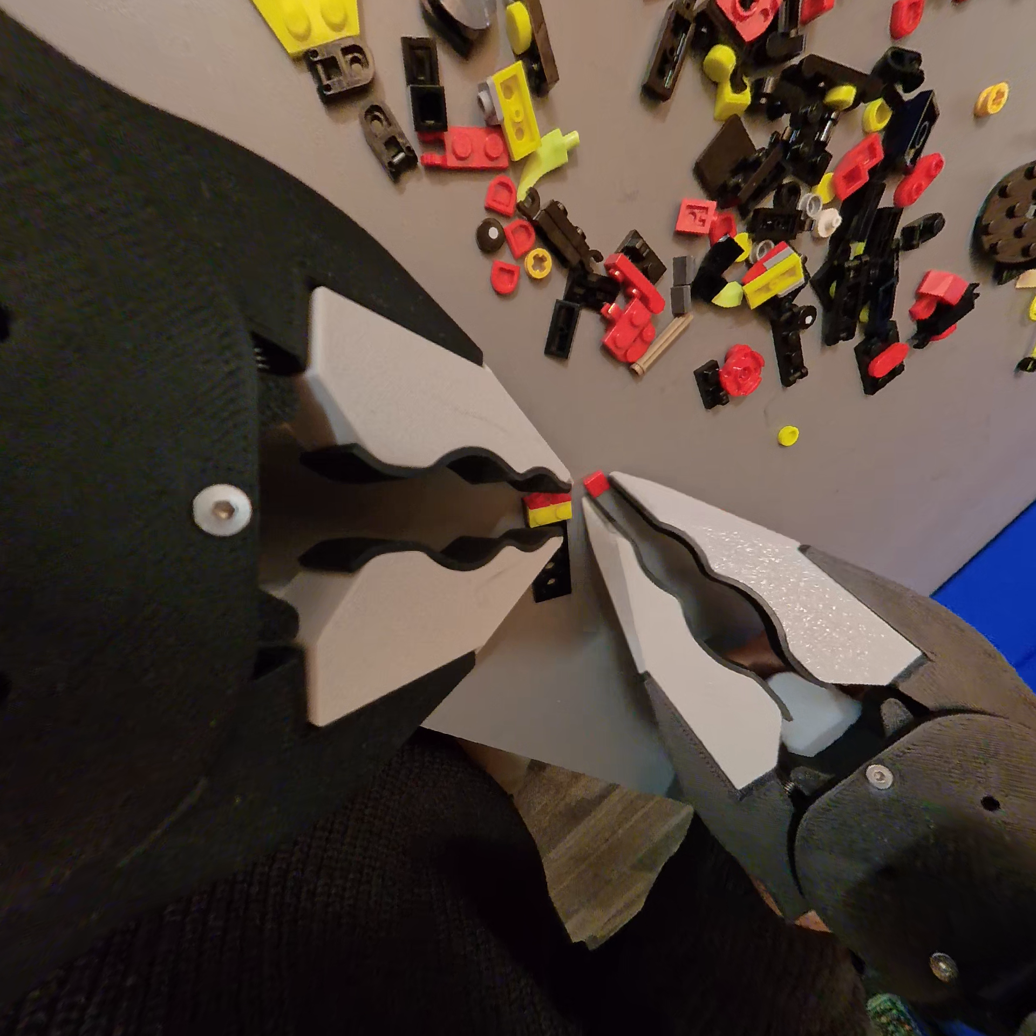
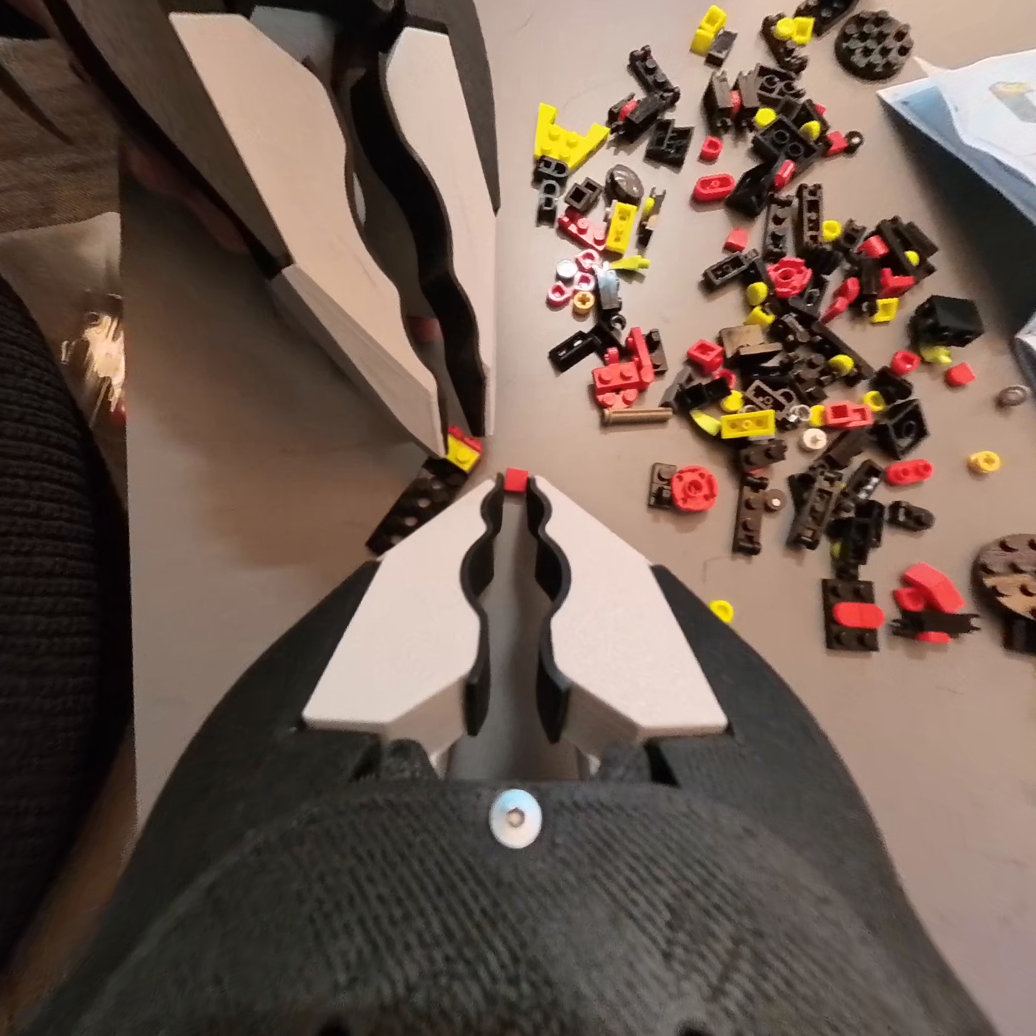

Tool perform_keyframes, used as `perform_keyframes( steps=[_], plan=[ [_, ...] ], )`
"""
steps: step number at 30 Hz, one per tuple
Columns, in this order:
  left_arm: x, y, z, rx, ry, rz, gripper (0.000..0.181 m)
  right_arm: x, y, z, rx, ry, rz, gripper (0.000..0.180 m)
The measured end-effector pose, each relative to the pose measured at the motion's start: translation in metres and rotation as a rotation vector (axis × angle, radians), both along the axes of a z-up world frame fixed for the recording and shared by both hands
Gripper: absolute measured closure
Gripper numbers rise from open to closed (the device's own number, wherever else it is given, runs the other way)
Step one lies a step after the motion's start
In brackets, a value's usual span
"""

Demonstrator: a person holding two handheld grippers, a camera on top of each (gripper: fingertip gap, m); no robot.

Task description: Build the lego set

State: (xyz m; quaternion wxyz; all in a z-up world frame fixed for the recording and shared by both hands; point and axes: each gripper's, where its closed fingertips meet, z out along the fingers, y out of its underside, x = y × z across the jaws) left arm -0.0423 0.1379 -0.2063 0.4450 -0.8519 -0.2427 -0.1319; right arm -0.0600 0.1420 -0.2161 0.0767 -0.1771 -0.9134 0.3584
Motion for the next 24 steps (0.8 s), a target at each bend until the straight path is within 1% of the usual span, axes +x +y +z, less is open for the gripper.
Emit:
perform_keyframes(
  steps=[4,8,10,13,15,17,21,24],
  plan=[
    [-0.002,-0.002,0.0,-0.012,0.017,0.005,0.17,-0.001,0.006,0.01,-0.054,-0.03,-0.073,0.173],
    [-0.004,-0.007,-0.001,-0.029,0.035,0.013,0.17,0.006,0.012,0.023,-0.114,-0.069,-0.232,0.173],
    [-0.003,-0.008,-0.002,-0.029,0.025,0.011,0.17,0.012,0.01,0.028,-0.154,-0.073,-0.312,0.173],
    [-0.002,-0.008,-0.002,-0.025,-0.031,0.032,0.173,0.024,0.002,0.027,-0.199,-0.101,-0.397,0.174],
    [0.002,-0.008,-0.001,-0.007,-0.096,0.037,0.176,0.03,-0.003,0.02,-0.172,-0.093,-0.395,0.174],
    [0.005,-0.008,0.0,0.004,-0.13,0.034,0.175,0.029,-0.003,0.015,-0.093,-0.042,-0.36,0.174],
    [0.006,-0.008,-0.001,-0.014,-0.103,0.027,0.175,0.028,-0.011,0.014,-0.065,-0.019,-0.302,0.174],
    [0.006,-0.008,-0.001,-0.016,-0.104,0.028,0.175,0.025,-0.006,0.009,-0.017,0.002,-0.296,0.174]
  ],
)
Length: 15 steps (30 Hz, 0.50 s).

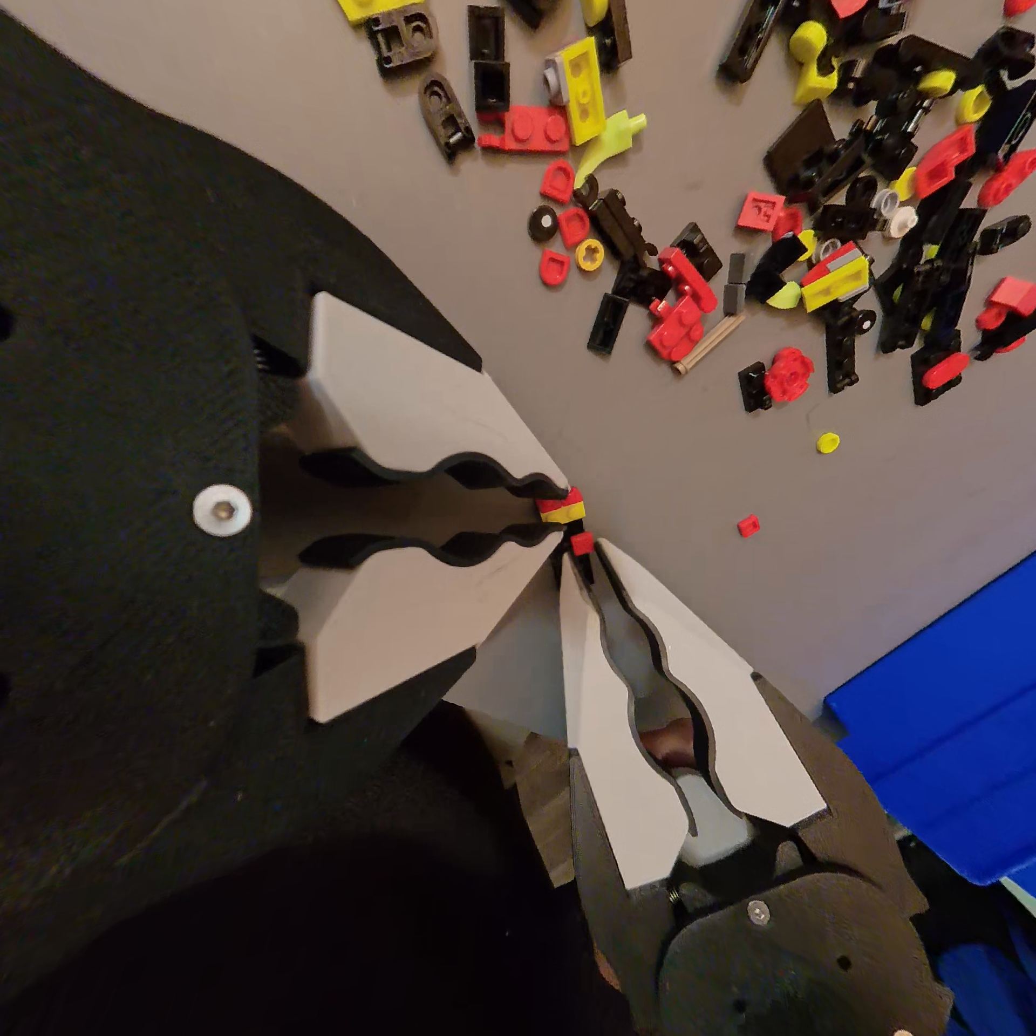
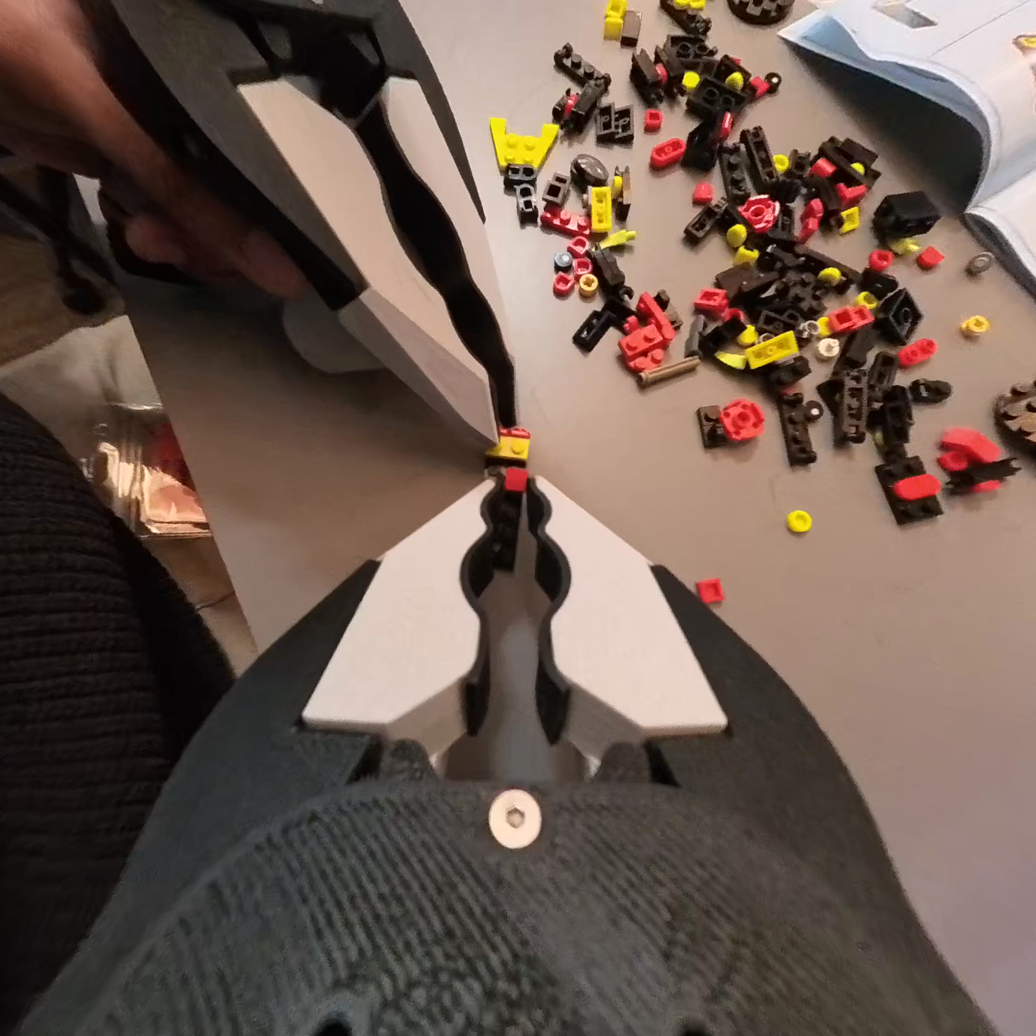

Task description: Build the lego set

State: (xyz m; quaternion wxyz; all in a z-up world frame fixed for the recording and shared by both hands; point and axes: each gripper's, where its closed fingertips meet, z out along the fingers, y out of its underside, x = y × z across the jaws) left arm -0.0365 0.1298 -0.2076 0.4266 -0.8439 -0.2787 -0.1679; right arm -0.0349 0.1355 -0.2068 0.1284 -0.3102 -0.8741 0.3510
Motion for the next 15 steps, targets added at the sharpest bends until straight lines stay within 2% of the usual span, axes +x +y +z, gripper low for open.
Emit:
perform_keyframes(
  steps=[15],
  plan=[
    [-0.0032,0.0019,0.0005,0.026,-0.063,0.026,0.178,-0.0055,-0.0016,-0.006,0.023,0.0,0.051,0.174]
  ],
)
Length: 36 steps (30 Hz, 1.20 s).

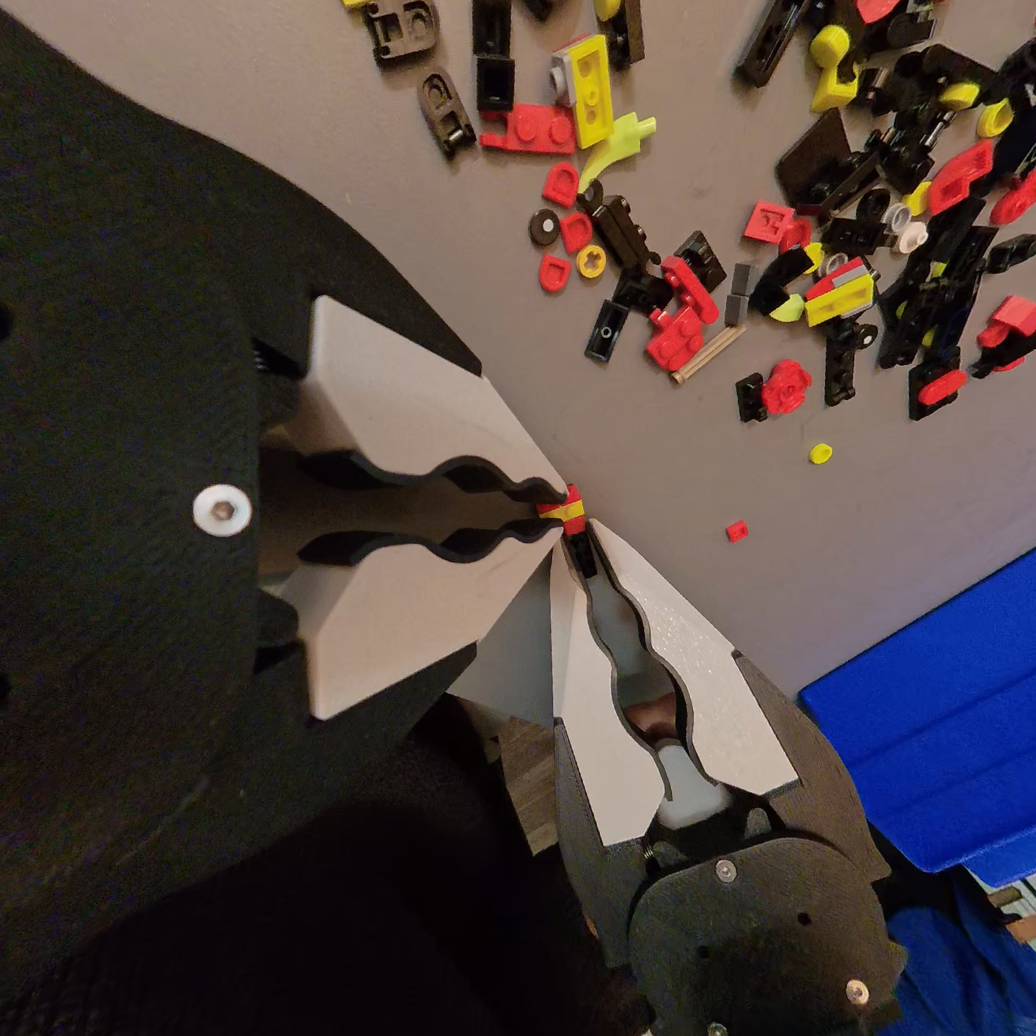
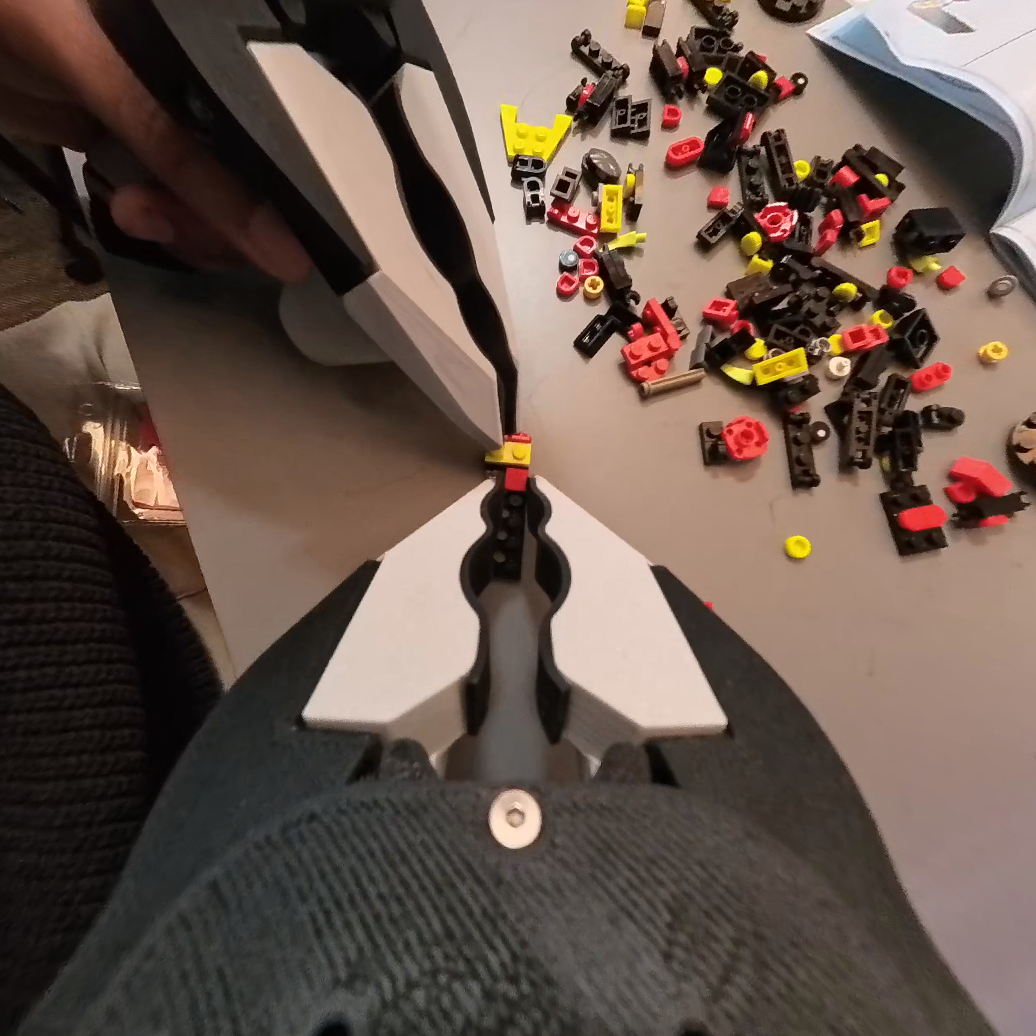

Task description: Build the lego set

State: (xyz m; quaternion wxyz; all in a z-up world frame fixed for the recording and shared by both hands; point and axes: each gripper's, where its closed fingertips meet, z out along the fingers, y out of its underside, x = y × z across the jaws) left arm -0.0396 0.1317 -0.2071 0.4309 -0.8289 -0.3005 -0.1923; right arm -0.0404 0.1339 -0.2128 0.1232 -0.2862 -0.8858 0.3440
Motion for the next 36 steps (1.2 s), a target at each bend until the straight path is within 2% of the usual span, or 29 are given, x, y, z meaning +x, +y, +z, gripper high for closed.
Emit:
perform_keyframes(
  steps=[32,36],
  plan=[
    [-0.0001,0.0004,0.0002,0.005,-0.002,-0.003,0.178,-0.0006,-0.0004,0.0,0.02,0.025,0.027,0.171],
    [-0.0001,0.0004,0.0003,0.005,-0.003,-0.003,0.178,-0.0006,-0.0008,0.0043,-0.022,0.012,0.021,0.17]
  ],
)
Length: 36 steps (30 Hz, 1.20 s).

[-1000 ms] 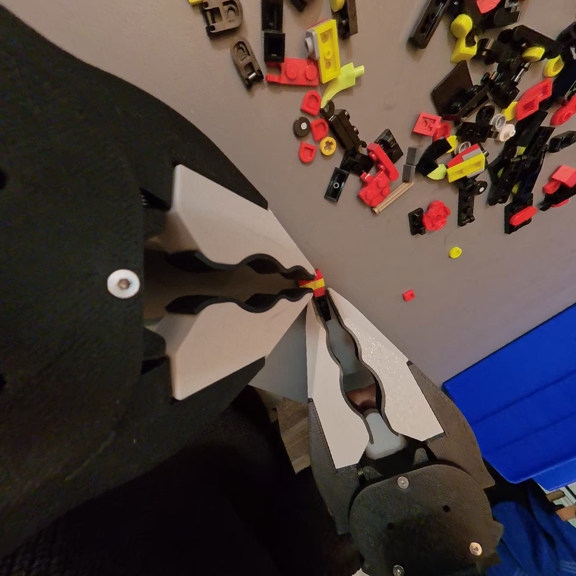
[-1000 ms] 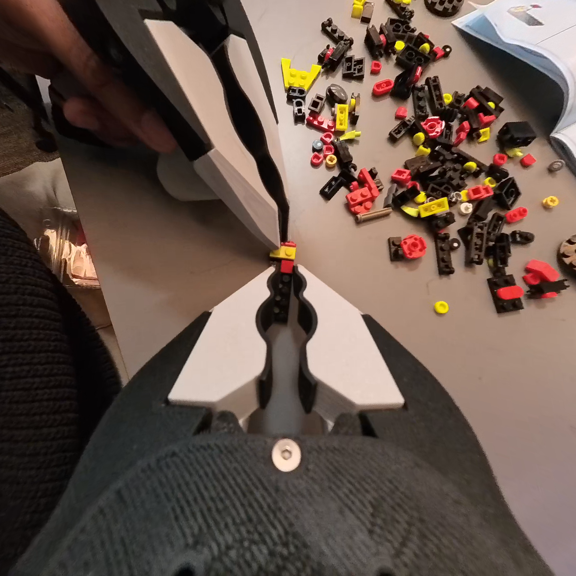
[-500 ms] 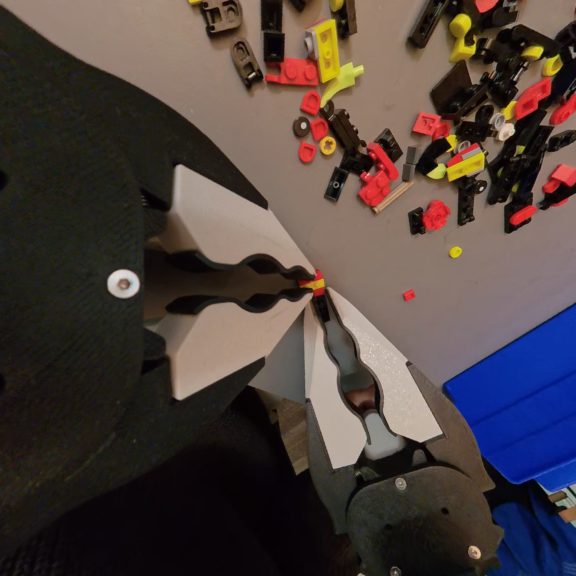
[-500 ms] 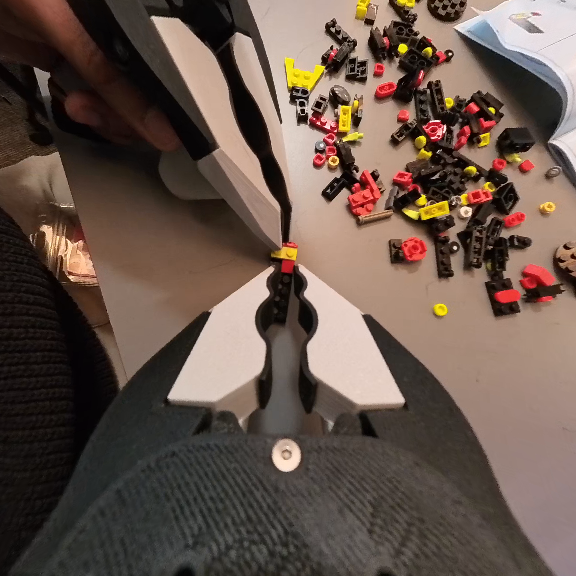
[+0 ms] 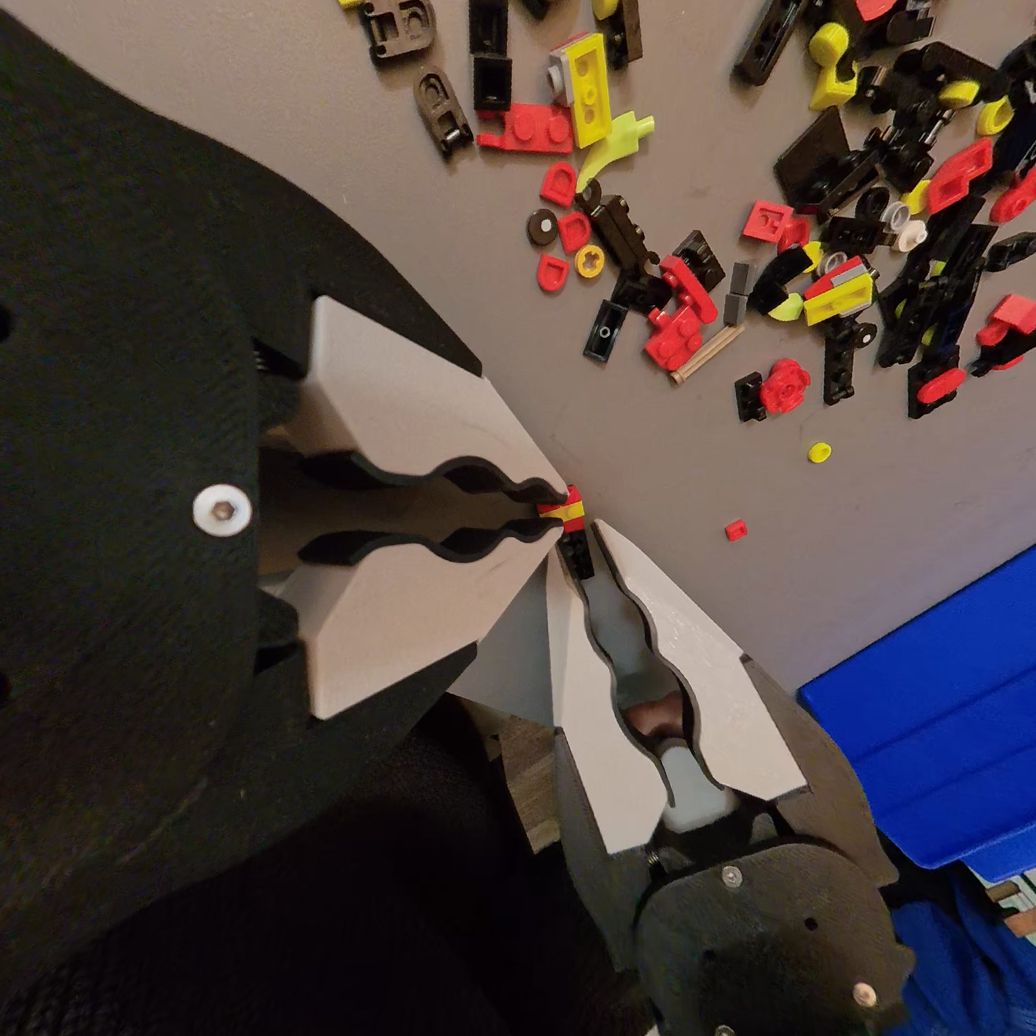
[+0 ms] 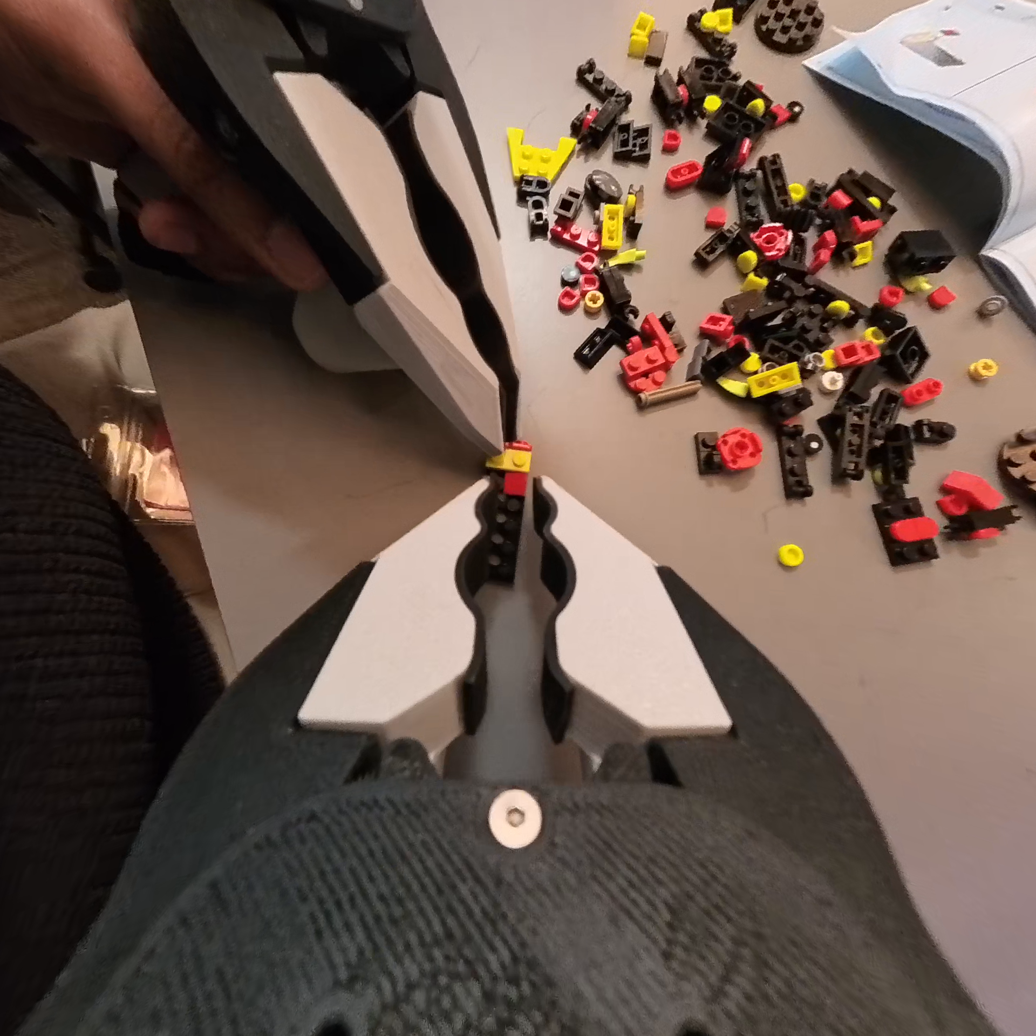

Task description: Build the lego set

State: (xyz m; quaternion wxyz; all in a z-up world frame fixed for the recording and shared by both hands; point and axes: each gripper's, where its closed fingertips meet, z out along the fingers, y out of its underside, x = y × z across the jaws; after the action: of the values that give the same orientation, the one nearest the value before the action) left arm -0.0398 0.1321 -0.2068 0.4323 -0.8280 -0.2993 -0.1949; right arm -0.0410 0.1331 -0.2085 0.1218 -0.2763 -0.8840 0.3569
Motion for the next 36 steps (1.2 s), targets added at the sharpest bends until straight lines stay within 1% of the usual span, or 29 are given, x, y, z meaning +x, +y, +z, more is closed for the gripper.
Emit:
perform_keyframes(
  steps=[3,7,12,19,31,36],
  plan=[
    [0.0,0.0,0.0,0.0,0.0,0.001,0.178,-0.005,0.006,0.007,-0.068,-0.025,-0.044,0.17],
    [0.0,0.0,0.0,0.0,0.0,0.001,0.178,-0.007,0.009,0.011,-0.173,-0.109,-0.096,0.17],
    [0.0,0.0,0.0,0.0,-0.001,0.001,0.178,-0.005,0.006,0.001,-0.133,-0.136,-0.098,0.17],
    [0.0,0.0,0.0,0.0,-0.002,0.002,0.178,-0.006,0.006,-0.003,-0.121,-0.138,-0.108,0.171],
    [0.0,0.0,0.0,-0.001,-0.001,0.001,0.178,-0.008,0.006,-0.002,-0.122,-0.133,-0.114,0.172],
    [0.0,0.0,0.0,-0.001,-0.001,0.001,0.178,-0.008,0.007,0.005,-0.138,-0.105,-0.1,0.173]
  ],
)
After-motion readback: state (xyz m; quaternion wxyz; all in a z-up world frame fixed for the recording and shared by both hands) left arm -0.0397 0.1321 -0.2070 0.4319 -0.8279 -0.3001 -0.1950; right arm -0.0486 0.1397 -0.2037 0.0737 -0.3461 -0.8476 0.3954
